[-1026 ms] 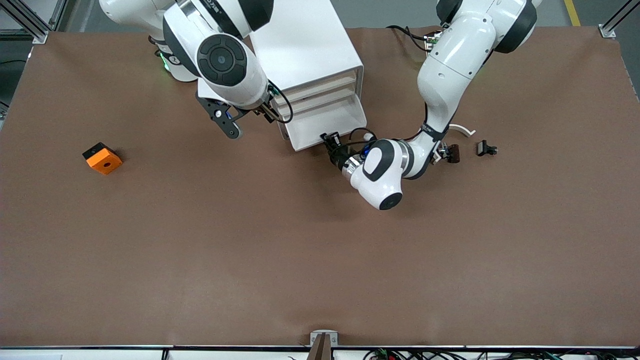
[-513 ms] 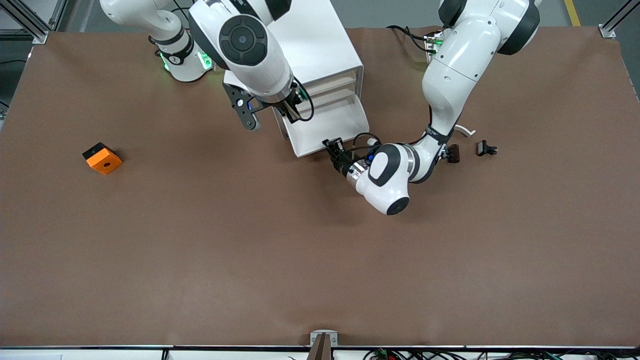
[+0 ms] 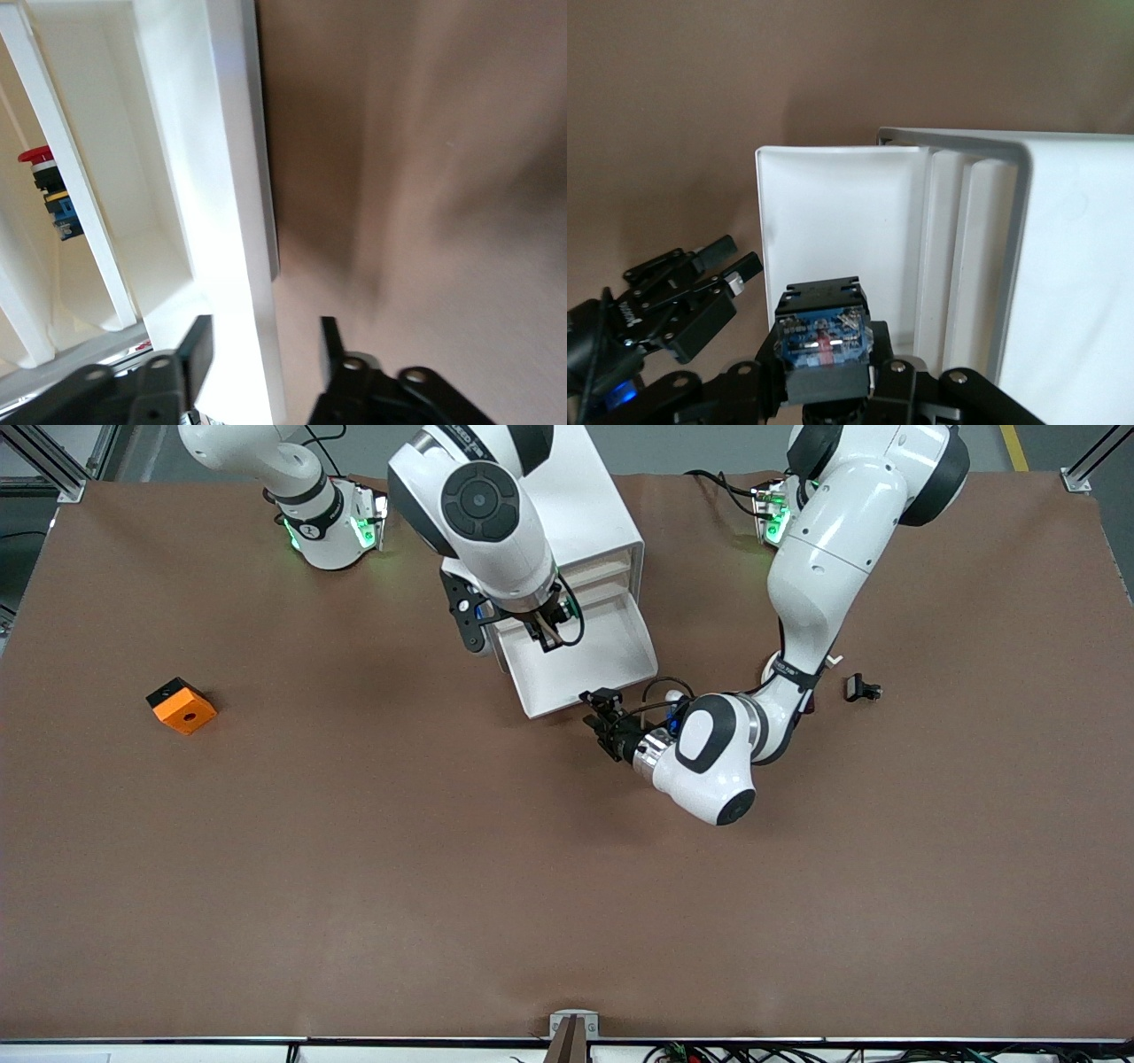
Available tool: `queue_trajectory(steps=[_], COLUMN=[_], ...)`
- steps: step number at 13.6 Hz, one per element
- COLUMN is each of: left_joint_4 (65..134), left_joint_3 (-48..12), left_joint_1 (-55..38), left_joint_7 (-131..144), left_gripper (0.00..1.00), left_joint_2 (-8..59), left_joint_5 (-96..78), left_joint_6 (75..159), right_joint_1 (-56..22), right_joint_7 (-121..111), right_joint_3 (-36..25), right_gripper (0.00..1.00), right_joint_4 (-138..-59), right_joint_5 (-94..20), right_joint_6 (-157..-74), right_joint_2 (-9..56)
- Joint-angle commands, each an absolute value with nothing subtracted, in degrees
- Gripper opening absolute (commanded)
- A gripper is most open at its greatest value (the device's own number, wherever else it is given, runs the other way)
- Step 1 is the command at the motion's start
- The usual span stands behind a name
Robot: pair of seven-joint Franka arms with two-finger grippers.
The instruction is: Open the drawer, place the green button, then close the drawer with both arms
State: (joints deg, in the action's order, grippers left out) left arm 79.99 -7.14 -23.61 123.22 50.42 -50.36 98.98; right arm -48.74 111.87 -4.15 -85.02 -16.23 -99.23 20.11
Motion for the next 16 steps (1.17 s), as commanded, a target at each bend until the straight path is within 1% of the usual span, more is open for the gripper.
queue_trajectory(steps=[1, 5, 8, 10, 12, 14, 16], left_joint_4=[76.48, 73.05, 70.84, 70.84, 71.01, 71.1, 71.19], left_joint_3=[-6.59, -6.59, -5.98, -5.71, -5.71, -6.32, -7.29], left_joint_1=[-23.73, -23.21, -19.35, -16.18, -16.0, -16.7, -16.0], left_joint_7=[122.96, 122.52, 120.86, 112.29, 99.91, 90.84, 82.23], left_gripper=[1.0, 1.0, 1.0, 1.0, 1.0, 1.0, 1.0], left_joint_2=[50.28, 47.64, 46.15, 44.48, 43.33, 42.9, 42.19], left_joint_5=[-46.25, -29.39, -26.1, -25.41, -17.89, -7.26, -3.44], left_joint_6=[98.09, 98.09, 98.26, 99.31, 100.71, 104.83, 106.69], right_joint_1=[-50.97, -52.65, -52.91, -52.91, -52.82, -52.91, -52.91], right_joint_7=[112.42, 112.24, 111.89, 111.27, 111.01, 110.83, 110.83], right_joint_3=[-4.75, -4.75, -4.83, -4.75, -4.83, -4.75, -4.75], right_gripper=[0.2, 0.2, 0.2, 0.2, 0.2, 0.2, 0.2], right_joint_4=[-87.36, -87.71, -87.71, -87.71, -87.63, -87.63, -87.63], right_joint_5=[-16.7, -16.44, -16.17, -15.21, -15.12, -15.12, -15.12], right_joint_6=[-101.69, -105.99, -107.4, -108.97, -109.77, -111.53, -112.15], right_joint_2=[20.56, 24.16, 26.1, 27.42, 29.0, 30.49, 31.72])
